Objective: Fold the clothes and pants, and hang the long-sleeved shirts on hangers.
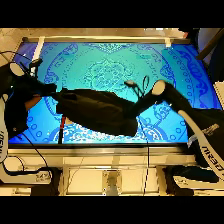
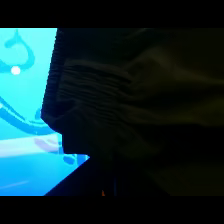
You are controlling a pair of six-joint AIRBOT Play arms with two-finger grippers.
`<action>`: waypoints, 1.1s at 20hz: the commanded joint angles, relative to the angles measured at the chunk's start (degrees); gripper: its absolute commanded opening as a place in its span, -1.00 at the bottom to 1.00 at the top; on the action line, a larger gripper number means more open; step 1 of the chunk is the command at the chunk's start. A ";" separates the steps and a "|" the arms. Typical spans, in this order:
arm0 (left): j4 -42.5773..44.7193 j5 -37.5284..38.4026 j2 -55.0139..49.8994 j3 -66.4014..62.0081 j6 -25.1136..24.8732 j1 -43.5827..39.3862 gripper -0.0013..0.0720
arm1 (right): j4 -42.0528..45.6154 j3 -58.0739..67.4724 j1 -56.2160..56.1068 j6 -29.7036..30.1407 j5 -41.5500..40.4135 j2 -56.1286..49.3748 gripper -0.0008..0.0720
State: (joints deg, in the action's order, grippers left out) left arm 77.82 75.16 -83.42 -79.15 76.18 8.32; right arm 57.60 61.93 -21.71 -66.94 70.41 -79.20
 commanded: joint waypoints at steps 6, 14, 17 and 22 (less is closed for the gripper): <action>3.19 -17.88 8.39 22.01 1.64 -0.04 -0.87 | -0.44 -10.84 -2.29 -3.13 -11.67 0.07 -0.96; 1.03 -20.52 9.86 27.23 1.97 -0.20 0.95 | -0.85 -10.69 -2.23 -9.55 -5.84 0.68 -0.24; 1.01 -20.70 14.95 26.67 7.21 2.38 0.94 | 0.81 -8.41 -2.19 -10.38 -0.76 6.25 -0.24; 1.03 -24.20 31.89 26.67 8.70 6.95 0.94 | 13.70 -4.50 -2.19 -16.17 5.73 19.87 0.40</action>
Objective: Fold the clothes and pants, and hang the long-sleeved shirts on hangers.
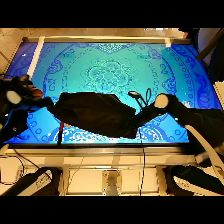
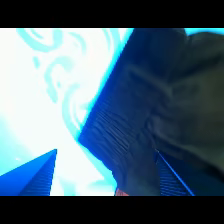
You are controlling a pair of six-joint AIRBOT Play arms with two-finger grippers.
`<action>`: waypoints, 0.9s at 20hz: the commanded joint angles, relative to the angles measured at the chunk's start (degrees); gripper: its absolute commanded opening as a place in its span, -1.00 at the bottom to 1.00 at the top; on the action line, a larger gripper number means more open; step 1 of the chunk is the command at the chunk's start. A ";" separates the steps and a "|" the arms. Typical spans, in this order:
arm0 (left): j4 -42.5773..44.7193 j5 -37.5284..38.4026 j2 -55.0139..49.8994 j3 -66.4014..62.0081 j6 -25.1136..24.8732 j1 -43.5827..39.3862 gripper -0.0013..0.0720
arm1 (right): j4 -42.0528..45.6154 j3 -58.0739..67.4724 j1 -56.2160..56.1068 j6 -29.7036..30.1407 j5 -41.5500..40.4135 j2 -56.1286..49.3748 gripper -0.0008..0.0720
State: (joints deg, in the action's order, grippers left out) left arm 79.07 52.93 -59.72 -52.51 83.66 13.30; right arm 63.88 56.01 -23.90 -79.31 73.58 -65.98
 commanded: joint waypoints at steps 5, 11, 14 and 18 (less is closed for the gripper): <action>-0.22 -1.79 19.80 0.02 1.25 1.81 0.94 | 0.22 -7.50 6.14 -13.62 -16.83 7.67 0.90; -0.22 -1.25 25.40 0.04 2.14 1.81 0.94 | -28.41 -24.17 21.77 8.72 -17.94 6.86 0.47; -0.24 -0.37 25.55 0.13 4.28 1.81 0.94 | -30.18 -28.98 25.20 11.45 -17.59 5.84 0.47; -0.22 3.21 25.40 0.15 4.94 1.81 0.93 | -38.47 -30.38 26.18 22.25 -17.09 -0.85 0.47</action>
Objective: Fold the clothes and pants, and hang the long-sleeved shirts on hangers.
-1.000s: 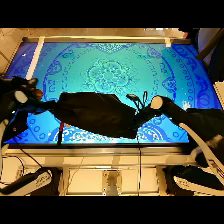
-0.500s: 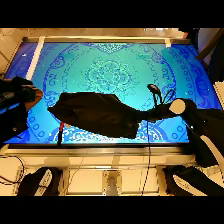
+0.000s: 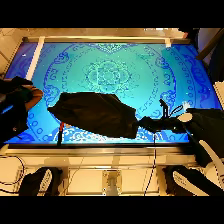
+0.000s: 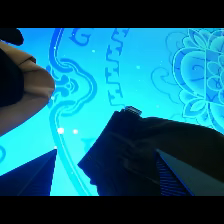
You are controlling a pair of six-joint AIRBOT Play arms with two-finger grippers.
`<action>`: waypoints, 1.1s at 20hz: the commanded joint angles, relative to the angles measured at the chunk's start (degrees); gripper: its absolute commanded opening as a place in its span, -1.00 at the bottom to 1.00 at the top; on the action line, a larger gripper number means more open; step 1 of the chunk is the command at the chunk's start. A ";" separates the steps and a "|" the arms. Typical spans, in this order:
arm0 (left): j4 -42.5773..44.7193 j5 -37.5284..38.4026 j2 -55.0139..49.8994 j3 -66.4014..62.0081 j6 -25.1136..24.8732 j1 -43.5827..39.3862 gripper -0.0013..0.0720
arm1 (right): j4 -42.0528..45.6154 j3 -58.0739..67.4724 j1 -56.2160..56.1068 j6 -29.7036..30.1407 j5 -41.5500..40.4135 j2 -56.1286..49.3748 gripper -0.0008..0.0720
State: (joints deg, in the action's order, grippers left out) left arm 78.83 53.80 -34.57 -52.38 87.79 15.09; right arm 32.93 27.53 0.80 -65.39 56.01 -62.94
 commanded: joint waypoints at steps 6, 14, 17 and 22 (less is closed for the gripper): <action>0.04 4.57 0.26 0.02 1.88 0.02 0.93 | -21.18 -1.90 1.49 22.84 -0.90 -15.74 0.47; 0.02 4.52 0.24 0.02 2.27 0.02 0.93 | -23.23 0.00 0.90 22.62 -5.46 -15.91 0.55; 0.02 4.52 0.24 0.02 2.27 0.02 0.93 | -22.93 1.53 -2.58 20.15 -9.35 -15.93 0.54; 0.02 4.52 0.24 0.02 2.25 0.02 0.93 | -20.76 4.31 -10.32 15.08 -10.23 -16.41 0.52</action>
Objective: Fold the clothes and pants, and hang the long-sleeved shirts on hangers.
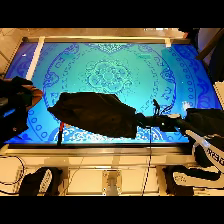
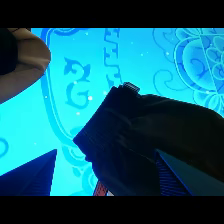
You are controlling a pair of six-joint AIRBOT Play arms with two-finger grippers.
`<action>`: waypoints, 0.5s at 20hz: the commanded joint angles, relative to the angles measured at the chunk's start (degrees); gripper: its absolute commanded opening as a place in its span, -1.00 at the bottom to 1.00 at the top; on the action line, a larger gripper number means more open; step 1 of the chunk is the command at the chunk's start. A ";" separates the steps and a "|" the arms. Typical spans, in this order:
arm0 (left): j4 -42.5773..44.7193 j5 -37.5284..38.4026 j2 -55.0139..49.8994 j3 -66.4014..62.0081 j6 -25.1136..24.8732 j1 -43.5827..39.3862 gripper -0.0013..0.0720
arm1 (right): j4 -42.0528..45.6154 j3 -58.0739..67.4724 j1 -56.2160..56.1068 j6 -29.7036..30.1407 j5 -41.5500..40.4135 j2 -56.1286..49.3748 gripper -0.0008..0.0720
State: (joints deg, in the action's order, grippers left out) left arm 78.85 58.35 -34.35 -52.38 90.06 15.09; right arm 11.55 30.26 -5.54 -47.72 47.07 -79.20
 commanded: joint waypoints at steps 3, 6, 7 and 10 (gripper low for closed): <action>0.00 -0.02 0.02 0.02 -0.02 0.02 0.93 | 0.44 4.90 -8.02 -4.37 -3.91 -0.15 0.23; 0.00 -0.02 0.02 0.02 -0.02 0.02 0.93 | 0.39 8.96 -8.66 -4.33 -4.68 -0.11 -0.95; 0.00 -0.02 0.04 0.02 -0.02 0.02 0.93 | 0.46 10.80 -8.09 -4.33 -4.57 -0.04 -0.95; 0.00 -0.02 0.04 0.02 -0.02 0.02 0.93 | 2.12 17.51 -3.21 -4.35 -1.09 1.44 -0.96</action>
State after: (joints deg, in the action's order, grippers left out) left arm 78.83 58.35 -34.35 -52.38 90.06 15.09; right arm 12.36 42.39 -11.53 -51.68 43.97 -78.76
